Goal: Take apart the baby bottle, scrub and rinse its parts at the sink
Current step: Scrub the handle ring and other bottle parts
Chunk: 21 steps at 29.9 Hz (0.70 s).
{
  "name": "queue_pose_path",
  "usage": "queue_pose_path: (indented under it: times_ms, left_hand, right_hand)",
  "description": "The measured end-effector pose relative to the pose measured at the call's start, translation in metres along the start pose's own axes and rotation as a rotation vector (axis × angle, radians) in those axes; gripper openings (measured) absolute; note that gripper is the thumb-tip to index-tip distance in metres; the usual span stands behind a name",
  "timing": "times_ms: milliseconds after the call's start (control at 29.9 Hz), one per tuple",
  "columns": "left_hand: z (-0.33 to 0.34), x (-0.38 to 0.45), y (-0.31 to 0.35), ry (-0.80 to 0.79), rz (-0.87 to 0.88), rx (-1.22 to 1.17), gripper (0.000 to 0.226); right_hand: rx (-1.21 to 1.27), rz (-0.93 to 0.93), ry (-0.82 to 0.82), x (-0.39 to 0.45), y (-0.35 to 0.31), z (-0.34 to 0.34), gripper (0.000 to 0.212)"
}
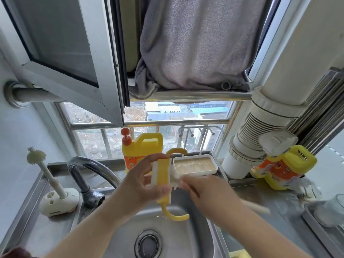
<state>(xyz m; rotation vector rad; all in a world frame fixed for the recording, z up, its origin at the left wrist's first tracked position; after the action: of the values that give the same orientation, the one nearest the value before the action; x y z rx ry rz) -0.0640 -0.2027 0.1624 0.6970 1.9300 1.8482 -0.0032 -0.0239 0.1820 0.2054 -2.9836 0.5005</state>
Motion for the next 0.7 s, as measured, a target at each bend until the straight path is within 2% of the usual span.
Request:
queue_pose_path:
  times_ms: [67, 134, 200, 267, 301, 401, 535, 635, 702]
  left_hand:
    - [-0.002, -0.002, -0.002, -0.028, 0.015, 0.083, 0.063]
    - [-0.003, -0.005, -0.006, -0.068, 0.006, 0.117, 0.069]
    - [-0.006, -0.006, -0.009, -0.099, 0.001, 0.105, 0.083]
    - [-0.009, -0.005, -0.008, -0.133, -0.032, 0.112, 0.097]
    - [-0.009, -0.004, -0.008, -0.147, -0.051, 0.128, 0.101]
    - [-0.008, -0.002, -0.006, -0.156, -0.114, 0.114, 0.102]
    - [-0.007, -0.005, -0.007, -0.24, -0.212, -0.093, 0.102]
    - [-0.004, -0.007, 0.004, -0.192, -0.313, -0.328, 0.075]
    - [-0.002, -0.006, 0.01, -0.124, -0.35, -0.365, 0.054]
  right_hand:
    - [0.331, 0.143, -0.307, -0.005, 0.0, 0.001, 0.026]
    - [0.498, 0.2, -0.496, -0.004, -0.002, -0.01, 0.028]
    - [0.729, 0.29, -0.566, -0.004, 0.0, -0.019, 0.03]
    - [0.971, 0.385, -0.541, -0.004, -0.003, -0.022, 0.031]
    - [1.009, 0.394, -0.517, -0.003, -0.003, -0.021, 0.032]
    - [0.99, 0.387, -0.484, -0.004, -0.005, -0.014, 0.034]
    - [0.94, 0.377, -0.504, -0.006, -0.005, -0.014, 0.034]
    - [0.849, 0.347, -0.483, -0.007, -0.004, -0.011, 0.032]
    - [0.772, 0.315, -0.477, -0.009, -0.005, -0.01, 0.03]
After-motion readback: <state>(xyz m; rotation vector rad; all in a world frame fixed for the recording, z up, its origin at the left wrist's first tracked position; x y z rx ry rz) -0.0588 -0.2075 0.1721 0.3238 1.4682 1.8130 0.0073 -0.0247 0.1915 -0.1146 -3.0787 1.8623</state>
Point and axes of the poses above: each hand's wrist, its own x-axis towards the middle knuckle, its own z-axis out of the palm, y = z × x, the point moved 1 cm from there along x, towards the middle knuckle, and after that the axes turned 8 degrees about x, right-handed, at the moved point
